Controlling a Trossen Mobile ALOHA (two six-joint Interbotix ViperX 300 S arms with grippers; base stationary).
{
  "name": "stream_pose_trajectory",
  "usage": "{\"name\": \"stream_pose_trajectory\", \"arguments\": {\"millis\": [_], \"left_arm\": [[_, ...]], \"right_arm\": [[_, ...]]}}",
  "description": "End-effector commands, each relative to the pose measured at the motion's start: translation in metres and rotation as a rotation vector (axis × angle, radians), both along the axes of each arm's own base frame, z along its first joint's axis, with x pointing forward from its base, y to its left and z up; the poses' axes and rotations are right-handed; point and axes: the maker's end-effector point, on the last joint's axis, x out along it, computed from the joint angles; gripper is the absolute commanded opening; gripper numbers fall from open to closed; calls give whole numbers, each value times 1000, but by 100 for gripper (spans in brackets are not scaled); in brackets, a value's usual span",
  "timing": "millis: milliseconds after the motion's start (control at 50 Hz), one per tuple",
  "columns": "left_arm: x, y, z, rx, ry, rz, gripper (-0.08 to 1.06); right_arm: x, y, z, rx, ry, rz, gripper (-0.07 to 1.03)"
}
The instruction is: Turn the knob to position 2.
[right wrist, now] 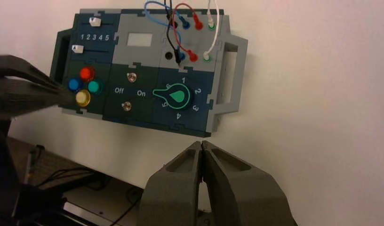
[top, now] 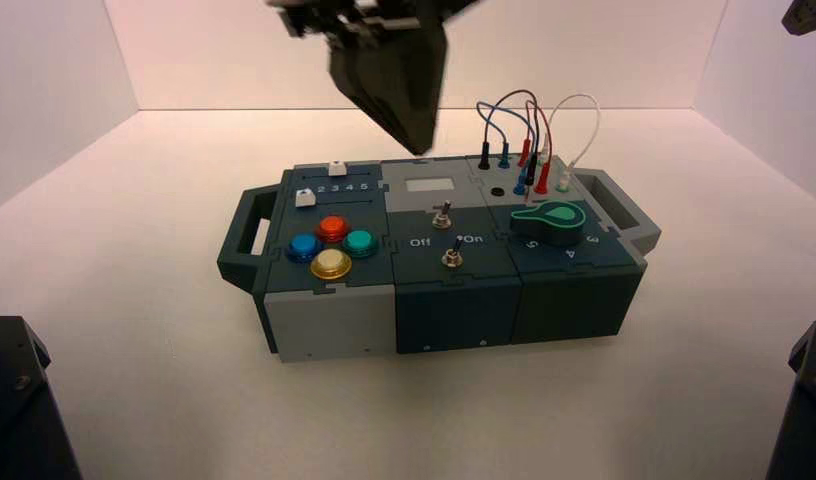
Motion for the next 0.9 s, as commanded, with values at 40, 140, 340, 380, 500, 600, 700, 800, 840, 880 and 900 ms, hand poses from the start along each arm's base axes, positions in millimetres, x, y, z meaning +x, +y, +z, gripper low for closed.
{"name": "stream_pose_trajectory", "arguments": {"millis": [40, 140, 340, 380, 500, 600, 700, 800, 840, 880, 900], "left_arm": [[0, -23, 6, -19, -7, -31, -3], [0, -33, -1, -1, 2, -46, -3], [-2, -48, -12, 23, 20, -68, -3], [-2, -51, -15, 28, 23, -73, -3], [0, -55, -20, 37, 27, -74, -3], [2, -59, -24, 44, 32, -73, -3], [4, -62, -27, 51, 36, -73, -3], [6, -66, -33, 60, 40, -76, -3], [6, -67, -35, 63, 42, -76, -3], [7, -68, -35, 64, 42, -76, -3], [7, -69, -36, 65, 43, -77, -3]], "right_arm": [[4, 0, 3, -2, -20, 5, -3], [3, 0, 2, -2, -19, 6, -3], [3, 0, 3, -2, -24, 6, -3], [2, 0, 2, -1, -23, 5, -3], [2, 0, 3, -1, -29, 6, -3], [2, 0, 3, -2, -27, 6, -3], [2, 0, 3, -3, -30, 6, -3], [2, 0, 4, -2, -36, 7, -3], [2, 0, 3, -3, -36, 9, -3], [2, 1, 3, -3, -36, 12, -3], [1, 1, 3, -3, -36, 14, -3]]}}
